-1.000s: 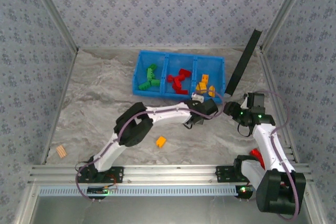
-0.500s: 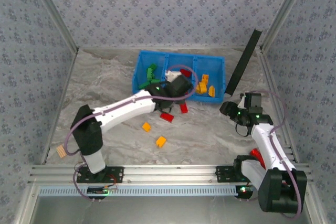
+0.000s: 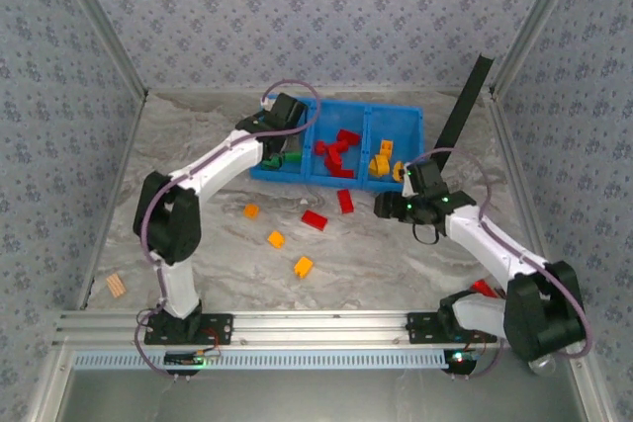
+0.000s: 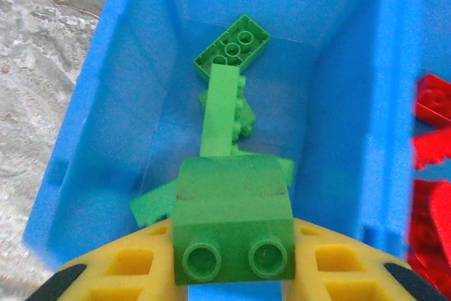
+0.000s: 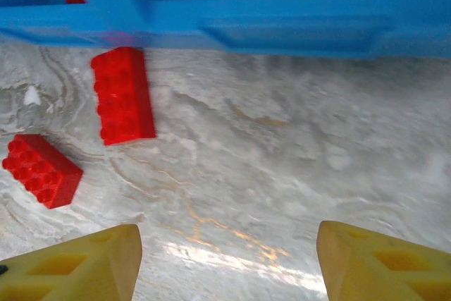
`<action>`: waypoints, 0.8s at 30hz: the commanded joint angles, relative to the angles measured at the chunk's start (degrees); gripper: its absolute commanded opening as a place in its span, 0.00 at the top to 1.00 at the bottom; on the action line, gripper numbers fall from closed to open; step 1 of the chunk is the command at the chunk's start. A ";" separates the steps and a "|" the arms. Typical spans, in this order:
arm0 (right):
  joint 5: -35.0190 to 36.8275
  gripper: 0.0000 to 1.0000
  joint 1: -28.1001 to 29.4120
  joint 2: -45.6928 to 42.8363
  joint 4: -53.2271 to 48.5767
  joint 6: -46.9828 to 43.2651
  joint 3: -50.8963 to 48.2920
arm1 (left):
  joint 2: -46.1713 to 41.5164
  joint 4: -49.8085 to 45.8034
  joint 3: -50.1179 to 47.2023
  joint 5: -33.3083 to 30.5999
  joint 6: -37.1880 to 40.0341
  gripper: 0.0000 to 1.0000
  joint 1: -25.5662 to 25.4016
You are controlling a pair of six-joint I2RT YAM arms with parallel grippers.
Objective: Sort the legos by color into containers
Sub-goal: Place the lego in the container.
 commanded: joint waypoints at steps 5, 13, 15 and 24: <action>3.00 0.31 5.62 8.63 0.08 -2.39 8.23 | 10.63 -2.05 10.19 7.22 3.35 0.72 4.59; 8.06 0.29 10.79 16.52 -1.69 -3.60 14.68 | 13.03 -1.07 10.70 10.02 3.33 0.66 5.79; 9.90 0.29 11.31 18.32 -2.62 -4.37 16.07 | 12.44 -0.91 10.13 10.53 3.44 0.62 5.77; 10.12 0.29 11.85 23.81 -3.56 -6.45 19.36 | 6.50 -0.63 6.83 10.40 3.66 0.42 5.77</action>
